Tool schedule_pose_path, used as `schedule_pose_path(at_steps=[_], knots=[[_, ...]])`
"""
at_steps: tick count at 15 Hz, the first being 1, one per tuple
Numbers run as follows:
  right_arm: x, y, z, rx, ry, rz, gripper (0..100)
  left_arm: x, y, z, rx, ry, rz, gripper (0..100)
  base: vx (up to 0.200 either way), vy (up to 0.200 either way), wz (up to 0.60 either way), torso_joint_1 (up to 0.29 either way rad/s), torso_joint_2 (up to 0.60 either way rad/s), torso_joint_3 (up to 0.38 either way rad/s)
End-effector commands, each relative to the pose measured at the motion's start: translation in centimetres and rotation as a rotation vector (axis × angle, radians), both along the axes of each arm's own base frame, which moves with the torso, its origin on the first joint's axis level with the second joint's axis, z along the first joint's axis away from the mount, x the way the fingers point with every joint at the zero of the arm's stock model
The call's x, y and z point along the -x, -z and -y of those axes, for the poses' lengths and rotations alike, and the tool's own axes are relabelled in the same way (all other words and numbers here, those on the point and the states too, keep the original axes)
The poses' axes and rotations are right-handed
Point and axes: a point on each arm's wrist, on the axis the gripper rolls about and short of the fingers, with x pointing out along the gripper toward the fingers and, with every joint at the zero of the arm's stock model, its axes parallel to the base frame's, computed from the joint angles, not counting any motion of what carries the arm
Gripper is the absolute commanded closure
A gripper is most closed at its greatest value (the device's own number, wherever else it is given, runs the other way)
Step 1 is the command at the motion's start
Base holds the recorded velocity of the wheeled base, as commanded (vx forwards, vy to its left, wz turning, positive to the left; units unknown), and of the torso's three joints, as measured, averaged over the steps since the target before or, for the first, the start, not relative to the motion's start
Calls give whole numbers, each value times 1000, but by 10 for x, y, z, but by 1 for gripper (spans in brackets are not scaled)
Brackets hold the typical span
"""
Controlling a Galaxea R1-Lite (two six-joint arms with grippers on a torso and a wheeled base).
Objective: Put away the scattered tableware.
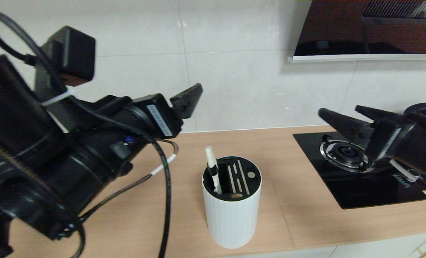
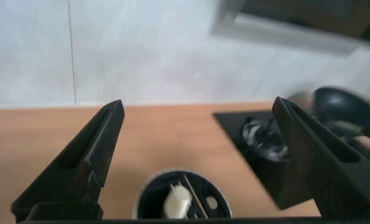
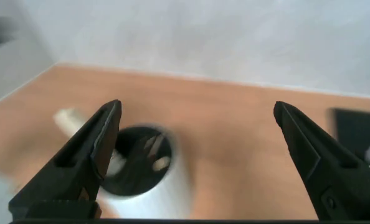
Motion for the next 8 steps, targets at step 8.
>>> schedule_pose_path(at_steps=[8], knots=[[186, 53, 126, 0, 331, 143, 0, 144, 36, -160, -41, -216, 91, 0, 0, 0, 0, 0, 0, 0]])
